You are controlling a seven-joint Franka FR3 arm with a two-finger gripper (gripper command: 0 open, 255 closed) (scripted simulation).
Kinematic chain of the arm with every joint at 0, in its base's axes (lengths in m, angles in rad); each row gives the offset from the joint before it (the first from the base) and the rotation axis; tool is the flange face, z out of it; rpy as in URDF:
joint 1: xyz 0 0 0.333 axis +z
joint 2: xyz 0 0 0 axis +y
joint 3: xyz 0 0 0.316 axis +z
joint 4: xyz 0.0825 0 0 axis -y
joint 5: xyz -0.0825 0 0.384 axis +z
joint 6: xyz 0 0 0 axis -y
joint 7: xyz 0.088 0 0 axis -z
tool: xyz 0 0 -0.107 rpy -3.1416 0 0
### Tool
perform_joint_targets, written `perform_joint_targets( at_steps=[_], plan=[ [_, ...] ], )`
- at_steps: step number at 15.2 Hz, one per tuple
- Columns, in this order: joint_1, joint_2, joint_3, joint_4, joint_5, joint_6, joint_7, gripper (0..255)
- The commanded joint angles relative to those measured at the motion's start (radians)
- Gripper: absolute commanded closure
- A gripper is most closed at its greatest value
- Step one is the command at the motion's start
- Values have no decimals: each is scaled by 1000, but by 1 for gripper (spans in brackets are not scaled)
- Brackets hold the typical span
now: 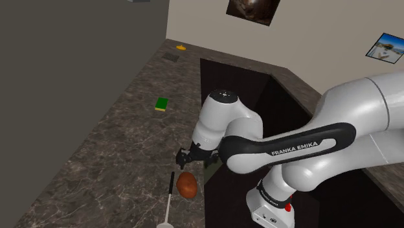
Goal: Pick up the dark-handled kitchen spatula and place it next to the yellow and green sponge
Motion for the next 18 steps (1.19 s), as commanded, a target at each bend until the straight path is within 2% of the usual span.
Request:
perform_joint_targets(
  at_steps=[1, 4, 6, 7, 8, 9, 10, 11, 12, 17, 18],
  plan=[
    [-29, 89, 81, 17, 1, 75, 89, 0],
    [-122, 239, 214, 55, -60, 184, 237, 0],
    [-225, 355, 327, 87, -165, 254, 375, 0],
    [-298, 423, 396, 104, -257, 287, 471, 0],
    [-392, 510, 474, 125, -406, 313, 607, 0],
    [-461, 640, 509, 156, -662, 315, 819, 0],
    [-422, 744, 450, 191, -852, 297, 978, 0],
    [-353, 754, 376, 192, -869, 309, 991, 0],
    [-306, 770, 322, 195, -898, 318, 1011, 0],
    [-189, 867, 169, 219, -1079, 347, 1139, 0],
    [-177, 877, 153, 223, -1097, 350, 1152, 0]
  ],
)
